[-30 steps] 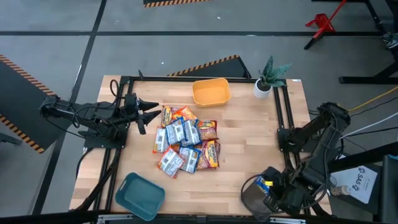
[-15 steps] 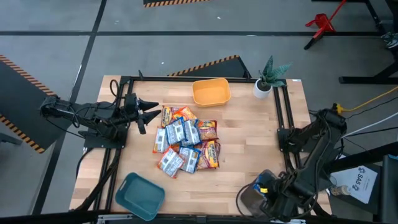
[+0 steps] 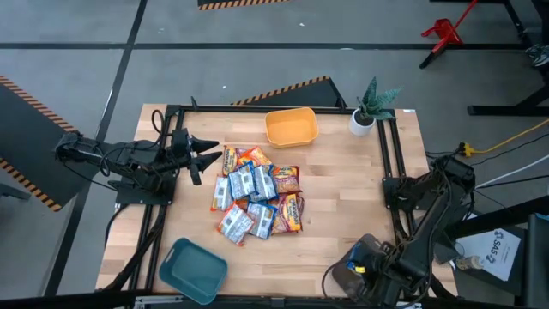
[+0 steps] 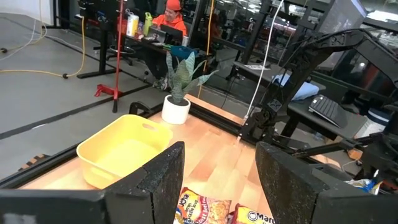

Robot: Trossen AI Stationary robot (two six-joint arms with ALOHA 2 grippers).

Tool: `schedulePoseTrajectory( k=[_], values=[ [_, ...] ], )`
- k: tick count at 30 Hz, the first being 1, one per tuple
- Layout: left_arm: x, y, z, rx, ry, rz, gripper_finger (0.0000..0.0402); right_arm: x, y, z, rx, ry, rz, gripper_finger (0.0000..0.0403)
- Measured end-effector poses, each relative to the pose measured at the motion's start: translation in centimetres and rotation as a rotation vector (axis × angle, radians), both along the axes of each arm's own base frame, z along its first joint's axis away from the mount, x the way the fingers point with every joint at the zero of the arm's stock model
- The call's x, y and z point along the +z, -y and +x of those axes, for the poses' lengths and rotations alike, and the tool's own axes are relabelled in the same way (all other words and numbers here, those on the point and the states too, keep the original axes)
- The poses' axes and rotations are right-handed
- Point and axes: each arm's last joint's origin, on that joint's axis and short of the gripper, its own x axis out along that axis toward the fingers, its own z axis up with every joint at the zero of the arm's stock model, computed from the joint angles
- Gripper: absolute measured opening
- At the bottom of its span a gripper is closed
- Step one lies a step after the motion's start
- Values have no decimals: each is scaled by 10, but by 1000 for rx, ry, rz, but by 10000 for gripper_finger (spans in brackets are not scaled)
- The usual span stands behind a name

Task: Sort Maruchan noodles
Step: Put the blue noodle pack into the black bin

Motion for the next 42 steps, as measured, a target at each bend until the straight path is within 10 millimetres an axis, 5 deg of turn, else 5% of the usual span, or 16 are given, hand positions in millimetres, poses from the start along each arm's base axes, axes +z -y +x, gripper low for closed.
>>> schedulePoseTrajectory(
  k=[18, 28, 42],
  values=[
    [0, 0, 0, 6, 0, -1, 194, 2, -7, 6, 101, 121, 35, 160],
    [0, -1, 0, 22, 0, 1, 194, 4, -13, 11, 95, 195, 75, 152],
    [0, -1, 0, 26, 0, 1, 194, -32, -24, 19, 140, 147, -35, 136]
  ],
)
